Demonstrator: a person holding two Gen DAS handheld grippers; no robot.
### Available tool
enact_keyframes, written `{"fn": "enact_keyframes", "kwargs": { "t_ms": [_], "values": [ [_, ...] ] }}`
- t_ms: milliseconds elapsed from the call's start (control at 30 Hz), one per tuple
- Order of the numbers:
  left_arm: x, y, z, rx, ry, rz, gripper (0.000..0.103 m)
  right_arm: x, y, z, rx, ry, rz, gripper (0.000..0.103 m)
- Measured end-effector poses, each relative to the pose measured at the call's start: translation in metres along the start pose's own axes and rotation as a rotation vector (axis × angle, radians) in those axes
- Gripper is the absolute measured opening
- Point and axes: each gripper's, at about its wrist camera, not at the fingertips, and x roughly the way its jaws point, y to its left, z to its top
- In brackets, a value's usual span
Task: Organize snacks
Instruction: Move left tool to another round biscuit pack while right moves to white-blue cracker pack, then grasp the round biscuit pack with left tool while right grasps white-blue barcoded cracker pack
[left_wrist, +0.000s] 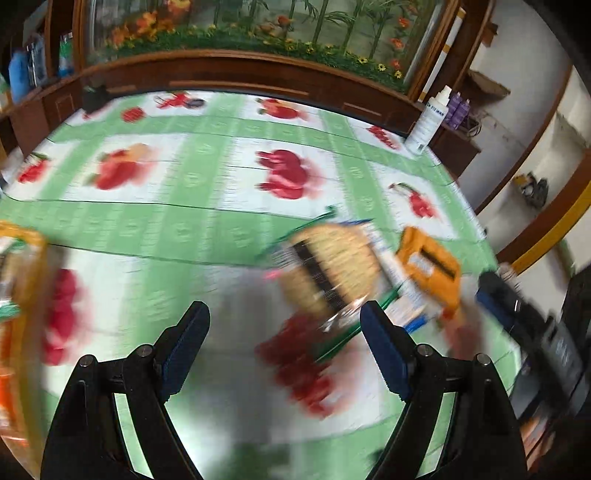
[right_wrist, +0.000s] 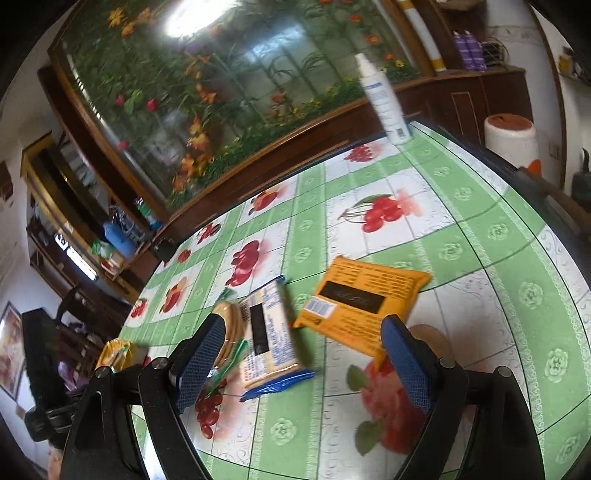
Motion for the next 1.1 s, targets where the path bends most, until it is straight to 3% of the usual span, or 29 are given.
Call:
{"fn": "enact_keyframes", "kwargs": {
  "t_ms": [233, 400, 533, 700, 900, 1100],
  "values": [
    [0.043, -0.018, 0.025, -0.090, 0.057, -0.028, 0.084, -0.002, -0.005, 0.004, -0.013, -0.009, -0.030, 0.088],
    [0.058, -0.024, 0.022, -0.044, 0.061, 0.062, 0.084, -0.001, -0.005, 0.005, -0.014, -0.003, -0.023, 0.088],
    [0.049, -0.010, 0.012, 0.002, 0.041, 0.055, 0.085, 0.001, 0.000, 0.004, -0.041, 0.006, -0.034, 0.088],
    [0.027, 0.017, 0.007, 0.050, 0.013, 0.100, 0.074, 0.019, 0.018, -0.003, -0.126, 0.071, -0.030, 0.088],
    [0.015, 0.061, 0.008, -0.039, 0.029, 0.042, 0.074, 0.044, 0.052, -0.013, -0.203, 0.153, 0.004, 0.088],
    [0.020, 0.066, 0.010, -0.009, 0.051, 0.099, 0.074, 0.078, 0.098, -0.031, -0.311, 0.261, -0.045, 0.088]
  ]
}}
